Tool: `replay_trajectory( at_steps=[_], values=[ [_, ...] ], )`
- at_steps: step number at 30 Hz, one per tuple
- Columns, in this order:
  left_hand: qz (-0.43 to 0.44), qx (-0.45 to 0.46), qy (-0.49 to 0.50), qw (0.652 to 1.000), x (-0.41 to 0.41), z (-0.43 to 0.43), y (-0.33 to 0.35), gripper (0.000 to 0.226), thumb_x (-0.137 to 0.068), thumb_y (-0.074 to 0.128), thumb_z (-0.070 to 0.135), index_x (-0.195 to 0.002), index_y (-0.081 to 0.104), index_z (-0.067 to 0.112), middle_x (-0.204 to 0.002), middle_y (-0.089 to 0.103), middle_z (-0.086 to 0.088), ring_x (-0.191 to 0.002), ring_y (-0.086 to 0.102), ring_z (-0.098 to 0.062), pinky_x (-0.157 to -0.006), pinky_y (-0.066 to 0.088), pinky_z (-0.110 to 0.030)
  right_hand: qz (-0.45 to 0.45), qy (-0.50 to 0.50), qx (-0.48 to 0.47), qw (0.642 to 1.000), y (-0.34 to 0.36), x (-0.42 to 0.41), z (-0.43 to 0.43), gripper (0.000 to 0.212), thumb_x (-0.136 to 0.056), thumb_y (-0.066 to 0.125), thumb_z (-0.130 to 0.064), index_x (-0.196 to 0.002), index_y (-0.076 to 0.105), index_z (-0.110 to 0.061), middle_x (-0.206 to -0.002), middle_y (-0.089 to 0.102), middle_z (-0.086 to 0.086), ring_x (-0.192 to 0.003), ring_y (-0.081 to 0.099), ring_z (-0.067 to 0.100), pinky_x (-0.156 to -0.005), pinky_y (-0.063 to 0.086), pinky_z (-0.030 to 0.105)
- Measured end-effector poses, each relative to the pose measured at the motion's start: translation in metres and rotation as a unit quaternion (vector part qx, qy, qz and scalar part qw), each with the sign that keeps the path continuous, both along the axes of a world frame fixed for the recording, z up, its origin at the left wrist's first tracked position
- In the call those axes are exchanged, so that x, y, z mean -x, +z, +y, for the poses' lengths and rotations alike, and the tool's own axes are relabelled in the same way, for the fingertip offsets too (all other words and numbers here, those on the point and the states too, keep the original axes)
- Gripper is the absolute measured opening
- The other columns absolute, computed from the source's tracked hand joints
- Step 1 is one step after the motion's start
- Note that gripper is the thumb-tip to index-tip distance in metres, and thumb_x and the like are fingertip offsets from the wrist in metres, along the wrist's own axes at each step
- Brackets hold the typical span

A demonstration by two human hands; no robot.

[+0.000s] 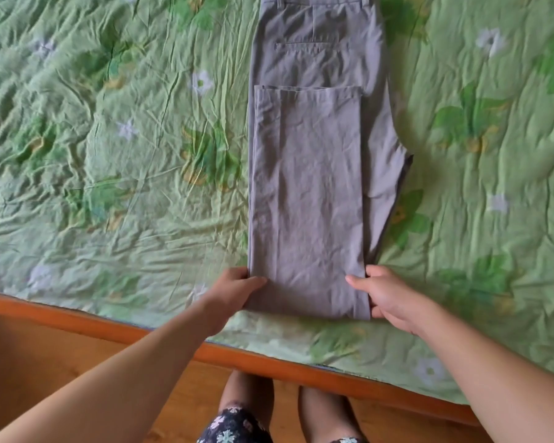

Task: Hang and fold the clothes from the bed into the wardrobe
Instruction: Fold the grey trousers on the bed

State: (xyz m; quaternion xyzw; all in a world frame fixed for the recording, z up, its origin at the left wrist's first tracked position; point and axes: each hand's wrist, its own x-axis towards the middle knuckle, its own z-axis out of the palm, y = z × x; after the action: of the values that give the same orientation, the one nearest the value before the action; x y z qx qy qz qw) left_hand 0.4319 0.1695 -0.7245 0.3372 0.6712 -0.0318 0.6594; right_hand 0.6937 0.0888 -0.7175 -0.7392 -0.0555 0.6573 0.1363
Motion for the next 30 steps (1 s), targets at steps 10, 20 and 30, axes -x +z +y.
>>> replay_trajectory(
  at_steps=[10, 20, 30],
  values=[
    [-0.07, -0.211, 0.106, 0.969, -0.066, 0.148, -0.005, 0.023, -0.095, 0.068, 0.017, -0.116, 0.065, 0.008, -0.096, 0.073, -0.008, -0.074, 0.069, -0.012, -0.068, 0.056, -0.028, -0.032, -0.167, -0.207, 0.963, -0.017, -0.034, 0.145, 0.092, -0.087, 0.076, -0.021, -0.158, 0.02, -0.005, -0.154, 0.042, 0.014, -0.135, 0.05, 0.025, -0.115, 0.038, 0.048],
    [-0.062, -0.3, 0.127, 0.943, -0.117, 0.24, 0.015, 0.012, -0.098, 0.059, 0.007, -0.108, 0.064, 0.011, -0.1, 0.073, -0.013, -0.08, 0.067, -0.019, -0.075, 0.058, -0.038, -0.16, -0.116, -0.294, 0.935, -0.006, -0.061, 0.246, 0.026, -0.079, 0.065, -0.033, -0.097, 0.062, -0.014, -0.088, 0.062, 0.009, -0.082, 0.06, 0.025, -0.081, 0.048, 0.04],
    [-0.002, -0.376, 0.052, 0.925, -0.159, 0.367, 0.006, 0.015, -0.092, 0.066, 0.009, -0.102, 0.065, 0.02, -0.091, 0.069, 0.007, -0.08, 0.065, -0.011, -0.071, 0.057, -0.026, -0.242, -0.04, -0.329, 0.912, -0.014, -0.115, 0.369, 0.037, -0.098, 0.061, -0.015, -0.067, 0.041, -0.017, -0.067, 0.044, 0.001, -0.062, 0.039, 0.013, -0.05, 0.032, 0.017]
  ],
)
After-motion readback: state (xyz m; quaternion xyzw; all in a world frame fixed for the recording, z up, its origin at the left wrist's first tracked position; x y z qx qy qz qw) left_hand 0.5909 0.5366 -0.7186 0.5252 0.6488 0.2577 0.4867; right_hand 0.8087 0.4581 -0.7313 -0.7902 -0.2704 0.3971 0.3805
